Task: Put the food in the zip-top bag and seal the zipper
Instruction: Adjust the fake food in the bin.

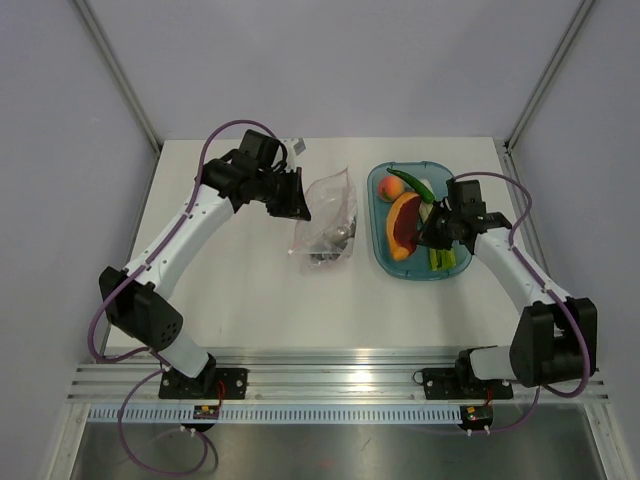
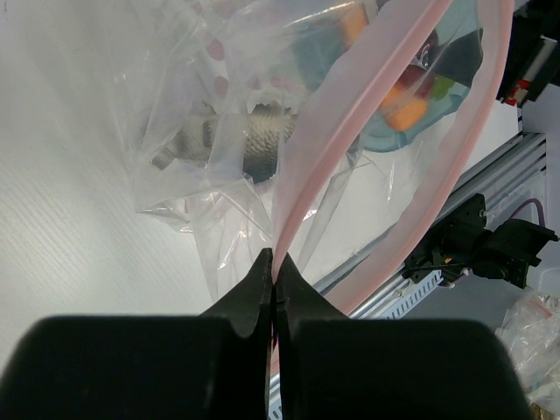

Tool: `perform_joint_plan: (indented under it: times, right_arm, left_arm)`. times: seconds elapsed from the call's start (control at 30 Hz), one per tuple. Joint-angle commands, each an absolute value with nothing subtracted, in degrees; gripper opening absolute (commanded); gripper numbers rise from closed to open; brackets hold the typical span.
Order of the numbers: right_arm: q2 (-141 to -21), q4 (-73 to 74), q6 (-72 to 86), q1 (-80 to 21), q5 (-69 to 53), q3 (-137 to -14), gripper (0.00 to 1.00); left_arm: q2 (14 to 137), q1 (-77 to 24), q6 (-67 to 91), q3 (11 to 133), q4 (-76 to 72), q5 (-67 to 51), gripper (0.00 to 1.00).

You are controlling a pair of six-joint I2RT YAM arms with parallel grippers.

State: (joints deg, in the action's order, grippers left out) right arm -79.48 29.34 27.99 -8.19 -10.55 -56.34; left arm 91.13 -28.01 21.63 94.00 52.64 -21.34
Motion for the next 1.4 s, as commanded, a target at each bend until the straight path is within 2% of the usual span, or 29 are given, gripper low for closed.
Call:
perform_joint_plan:
  times: [0.0, 0.2, 0.5, 0.53, 0.63, 0.67, 0.77, 0.93, 1.1, 1.2, 1.37]
  right_arm:
    - [-72.79, 34.62, 27.68, -8.08, -14.32, -58.54, 0.0]
    - [-64.61, 35.95, 31.81, -8.0, -20.74, -53.62, 0.0]
    - [-64.51, 32.62, 36.3, -8.09, -23.55, -45.53, 0.0]
    - [-64.95, 31.65, 36.65, -8.09, -24.25, -45.09, 0.06]
    - [-67.06, 29.27, 37.0, -8.09, -24.61, -44.56, 0.35]
    - [-68.02, 29.53, 36.48, -8.09, -24.35, -45.43, 0.49]
    - [-68.12, 30.23, 36.04, -8.09, -23.12, -47.45, 0.65]
    - [-69.43, 30.41, 35.95, -8.09, -21.36, -50.09, 0.69]
    - [-73.38, 29.09, 35.07, -8.0, -20.57, -52.55, 0.8]
    - [-75.32, 29.09, 35.77, -8.09, -20.4, -54.14, 0.79]
    - [-68.13, 31.37, 30.78, -8.09, -16.36, -55.45, 0.77]
  left_arm:
    - [88.42, -27.69, 21.27, 94.57, 51.15, -21.27, 0.0]
    - [88.24, -27.69, 21.36, 93.52, 50.63, -21.8, 0.0]
    - [88.59, -27.69, 21.71, 93.16, 49.75, -23.11, 0.0]
    - [88.59, -27.69, 21.71, 93.08, 49.66, -23.29, 0.0]
    - [88.51, -27.69, 21.8, 92.81, 49.31, -23.38, 0.0]
    - [88.51, -27.69, 21.8, 92.81, 49.22, -23.47, 0.0]
    - [88.24, -27.69, 21.53, 93.16, 49.75, -23.38, 0.0]
    - [88.24, -27.69, 21.36, 93.52, 50.01, -23.03, 0.0]
    - [88.24, -27.69, 21.53, 93.08, 49.83, -23.55, 0.0]
    - [88.16, -27.69, 21.53, 92.99, 49.92, -23.56, 0.0]
    - [88.24, -27.69, 21.36, 92.81, 49.92, -23.38, 0.0]
